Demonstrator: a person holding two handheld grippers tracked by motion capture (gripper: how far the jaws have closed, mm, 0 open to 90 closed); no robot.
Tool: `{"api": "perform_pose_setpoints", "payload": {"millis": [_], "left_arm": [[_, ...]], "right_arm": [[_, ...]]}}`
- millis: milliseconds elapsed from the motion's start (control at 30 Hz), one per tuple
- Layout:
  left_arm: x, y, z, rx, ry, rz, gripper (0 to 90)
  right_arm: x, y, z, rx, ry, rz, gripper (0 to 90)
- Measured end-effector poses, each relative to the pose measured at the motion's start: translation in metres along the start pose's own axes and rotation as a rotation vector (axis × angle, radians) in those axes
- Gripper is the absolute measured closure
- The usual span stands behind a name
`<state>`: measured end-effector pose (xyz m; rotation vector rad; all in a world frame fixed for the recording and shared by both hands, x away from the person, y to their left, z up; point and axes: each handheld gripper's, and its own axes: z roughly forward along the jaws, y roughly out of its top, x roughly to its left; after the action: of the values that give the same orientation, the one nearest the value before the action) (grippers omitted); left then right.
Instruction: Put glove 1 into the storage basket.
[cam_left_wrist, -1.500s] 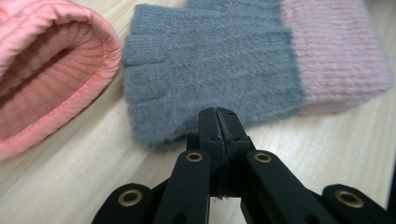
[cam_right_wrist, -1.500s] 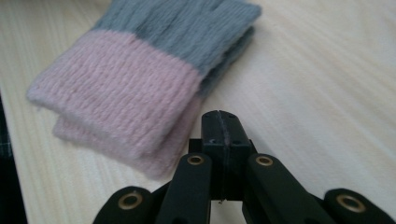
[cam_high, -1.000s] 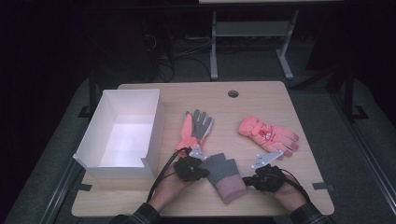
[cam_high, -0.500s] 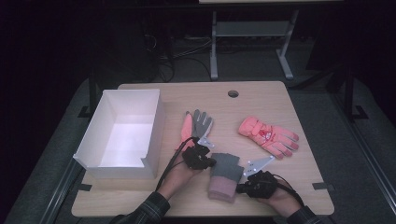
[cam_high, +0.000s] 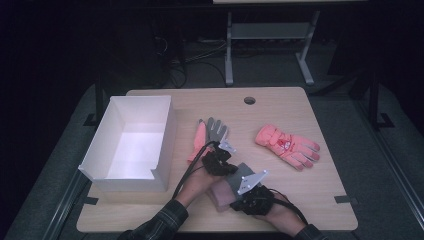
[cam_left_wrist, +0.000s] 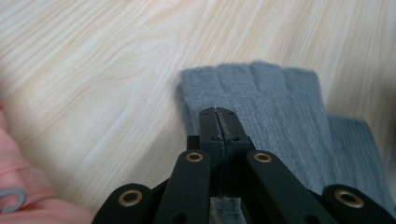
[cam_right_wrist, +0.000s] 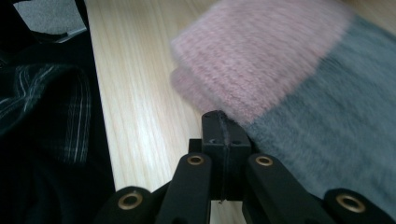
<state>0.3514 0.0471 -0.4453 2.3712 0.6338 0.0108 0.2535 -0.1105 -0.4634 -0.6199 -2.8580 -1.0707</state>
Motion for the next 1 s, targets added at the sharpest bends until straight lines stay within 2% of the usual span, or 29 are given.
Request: {"api": "perform_pose_setpoints", "payload": {"millis": [67,133,200,233,267,300,367,467,600,633,733,833,933,1000], "left_arm": [[-0.001,0.000,0.001,-0.012,-0.004,-0.013,89.5],[-0.002,0.000,-0.004,-0.003,-0.007,0.004,88.7],[-0.003,0.000,-0.005,-0.021,-0.010,-0.011,85.0],[-0.004,0.000,-0.011,-0.016,-0.015,-0.007,85.0],[-0.006,-0.001,-0.017,-0.021,-0.014,-0.003,79.4],[-0.006,-0.001,-0.017,-0.021,-0.014,-0.003,76.6],[-0.011,-0.004,-0.024,-0.048,-0.011,-0.019,67.6],[-0.014,-0.008,-0.029,-0.030,-0.010,0.000,51.4],[-0.020,-0.014,-0.030,-0.012,-0.018,0.016,33.8],[-0.023,-0.018,-0.029,-0.001,-0.008,0.040,28.9],[-0.029,-0.022,-0.026,0.020,-0.011,0.075,20.7],[-0.035,-0.025,-0.022,0.025,-0.009,0.087,14.5],[-0.037,-0.026,-0.018,0.029,0.002,0.099,13.3],[-0.037,-0.026,-0.015,0.032,0.008,0.106,13.1]], "right_arm": [[0.001,0.002,0.002,0.002,0.003,-0.006,90.0],[0.001,0.003,0.001,-0.005,0.006,-0.015,90.0],[0.001,0.002,-0.002,-0.007,0.008,-0.003,90.0],[0.002,0.000,-0.006,-0.021,0.014,0.022,90.0],[0.000,-0.007,-0.017,-0.043,0.022,0.057,85.0],[0.000,-0.007,-0.017,-0.043,0.022,0.057,85.0],[-0.004,-0.018,-0.032,-0.056,0.001,0.088,75.9],[-0.009,-0.027,-0.046,-0.076,-0.022,0.115,67.5],[-0.017,-0.042,-0.064,-0.104,-0.088,0.156,53.3],[-0.019,-0.046,-0.067,-0.106,-0.098,0.167,48.9],[-0.026,-0.055,-0.075,-0.121,-0.139,0.201,38.2],[-0.033,-0.064,-0.083,-0.129,-0.180,0.245,25.6],[-0.037,-0.071,-0.088,-0.140,-0.218,0.271,17.0],[-0.039,-0.073,-0.091,-0.143,-0.237,0.284,14.3]]}}
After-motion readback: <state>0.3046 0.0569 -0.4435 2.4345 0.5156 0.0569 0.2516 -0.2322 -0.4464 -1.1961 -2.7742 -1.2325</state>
